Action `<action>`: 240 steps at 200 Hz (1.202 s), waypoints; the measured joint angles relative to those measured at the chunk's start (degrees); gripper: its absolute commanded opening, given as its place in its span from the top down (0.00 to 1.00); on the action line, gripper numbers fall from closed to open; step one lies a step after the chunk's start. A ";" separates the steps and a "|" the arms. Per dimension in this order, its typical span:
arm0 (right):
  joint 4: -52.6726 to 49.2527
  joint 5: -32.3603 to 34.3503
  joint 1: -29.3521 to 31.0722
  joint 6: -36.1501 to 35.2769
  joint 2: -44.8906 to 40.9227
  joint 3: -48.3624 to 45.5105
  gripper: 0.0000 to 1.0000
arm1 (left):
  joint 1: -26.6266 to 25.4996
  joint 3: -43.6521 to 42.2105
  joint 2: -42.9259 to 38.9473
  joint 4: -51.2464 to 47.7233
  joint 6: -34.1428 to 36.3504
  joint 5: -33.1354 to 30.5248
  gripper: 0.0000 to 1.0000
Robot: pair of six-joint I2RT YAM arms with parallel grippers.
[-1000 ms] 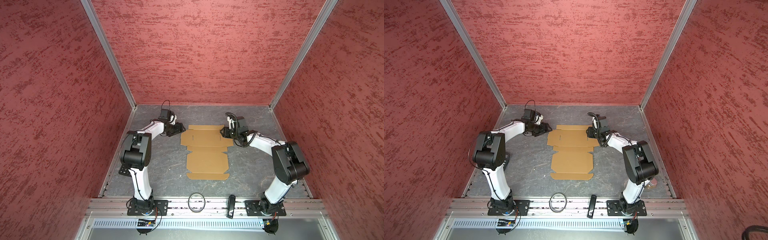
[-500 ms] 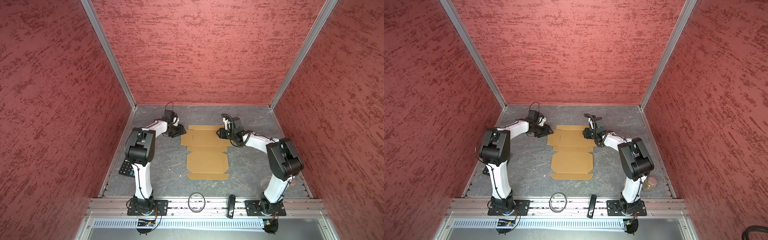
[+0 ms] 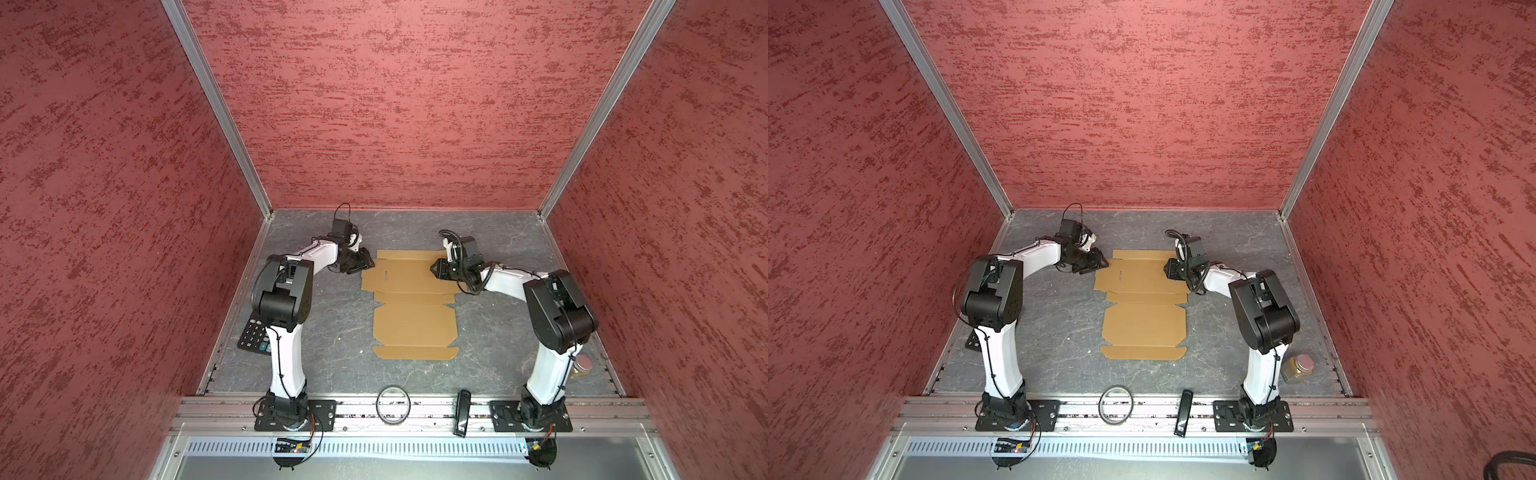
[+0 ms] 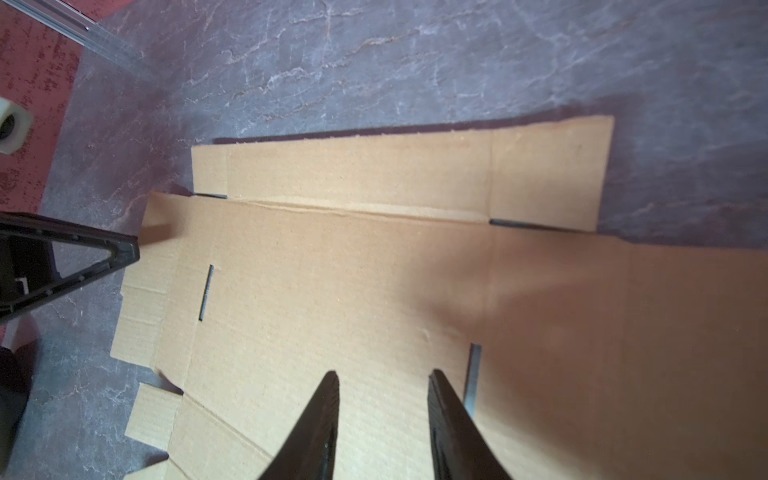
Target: Fold the paper box
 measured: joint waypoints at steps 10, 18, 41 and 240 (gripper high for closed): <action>0.11 -0.04 0.00 0.09 0.35 0.17 0.64 | -0.04 0.00 0.00 -0.02 0.00 0.07 0.54; 0.15 -0.09 0.02 0.15 0.63 0.26 0.64 | -0.09 0.02 0.04 0.00 0.00 0.17 0.54; 0.33 -0.11 0.02 0.22 1.42 0.26 0.64 | -0.20 0.09 0.31 -0.11 0.00 0.20 0.56; 0.50 -0.39 0.07 0.39 5.07 1.90 0.66 | -1.27 4.09 2.05 -3.26 1.62 0.63 0.46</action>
